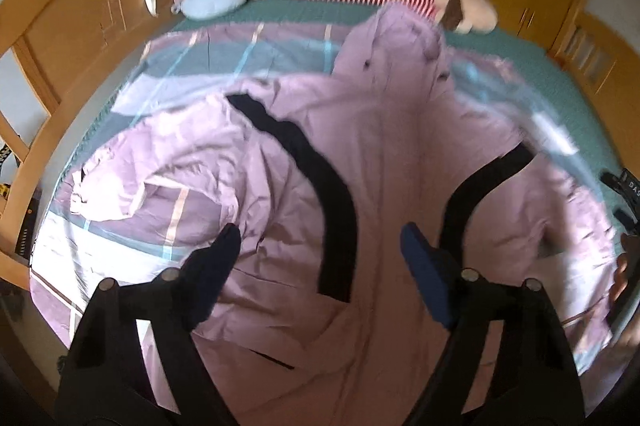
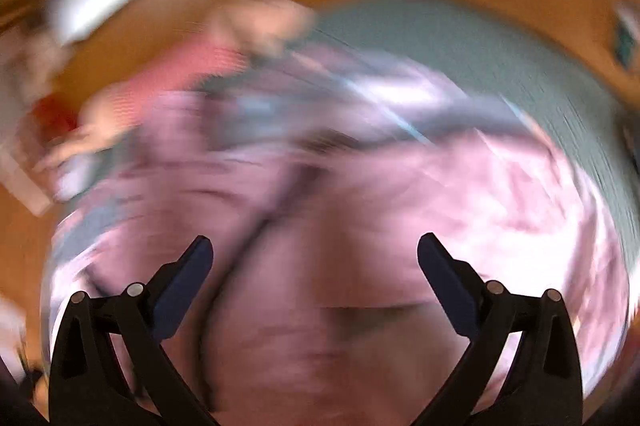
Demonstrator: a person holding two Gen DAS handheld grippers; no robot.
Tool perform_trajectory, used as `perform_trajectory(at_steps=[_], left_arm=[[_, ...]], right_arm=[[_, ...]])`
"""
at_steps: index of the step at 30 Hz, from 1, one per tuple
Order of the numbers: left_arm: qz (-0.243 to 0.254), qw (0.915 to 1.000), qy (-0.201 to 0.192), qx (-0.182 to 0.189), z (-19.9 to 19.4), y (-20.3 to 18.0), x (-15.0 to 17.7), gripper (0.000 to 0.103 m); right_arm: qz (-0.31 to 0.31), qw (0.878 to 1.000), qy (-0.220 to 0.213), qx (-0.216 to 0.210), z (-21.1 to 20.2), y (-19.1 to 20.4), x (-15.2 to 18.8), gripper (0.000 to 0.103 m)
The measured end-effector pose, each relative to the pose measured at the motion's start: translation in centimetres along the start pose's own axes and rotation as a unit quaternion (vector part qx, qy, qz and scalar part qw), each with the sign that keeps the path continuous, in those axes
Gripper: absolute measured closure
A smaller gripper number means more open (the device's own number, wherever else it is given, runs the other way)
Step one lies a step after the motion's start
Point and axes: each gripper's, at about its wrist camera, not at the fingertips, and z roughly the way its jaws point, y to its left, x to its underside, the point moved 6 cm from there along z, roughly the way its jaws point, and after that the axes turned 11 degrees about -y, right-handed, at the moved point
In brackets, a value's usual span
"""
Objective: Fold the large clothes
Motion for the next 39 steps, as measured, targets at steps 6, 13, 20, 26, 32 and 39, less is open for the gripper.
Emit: perform_trajectory(at_steps=[6,13,20,26,32,39], left_arm=[[0.018,0.9987,0.047,0.007,4.7,-1.0,2.8,0.025],[0.040,0.9982,0.040,0.021,6.8,-3.1,3.6,0.007],[0.074,0.9962,0.045,0.005,7.6,-4.2,4.3,0.006],[0.059,0.9968,0.053,0.006,7.6,-4.0,4.3,0.005],[0.025,0.9987,0.043,0.006,6.8,-2.1,3.5,0.004],[-0.058,0.9943,0.057,0.068,7.6,0.2,3.4,0.003]], right_arm=[[0.200,0.973,0.093,0.065,4.8,-16.6,-0.4,0.001],[0.279,0.953,0.108,0.053,7.1,-22.2,0.7,0.016],[0.193,0.970,-0.126,-0.077,-1.0,-15.0,-5.5,0.094],[-0.042,0.939,-0.118,-0.320,-8.7,4.6,0.3,0.094],[-0.255,0.888,0.030,-0.380,-9.1,18.0,13.9,0.091],[-0.353,0.854,0.079,-0.374,-8.7,20.8,18.5,0.089]])
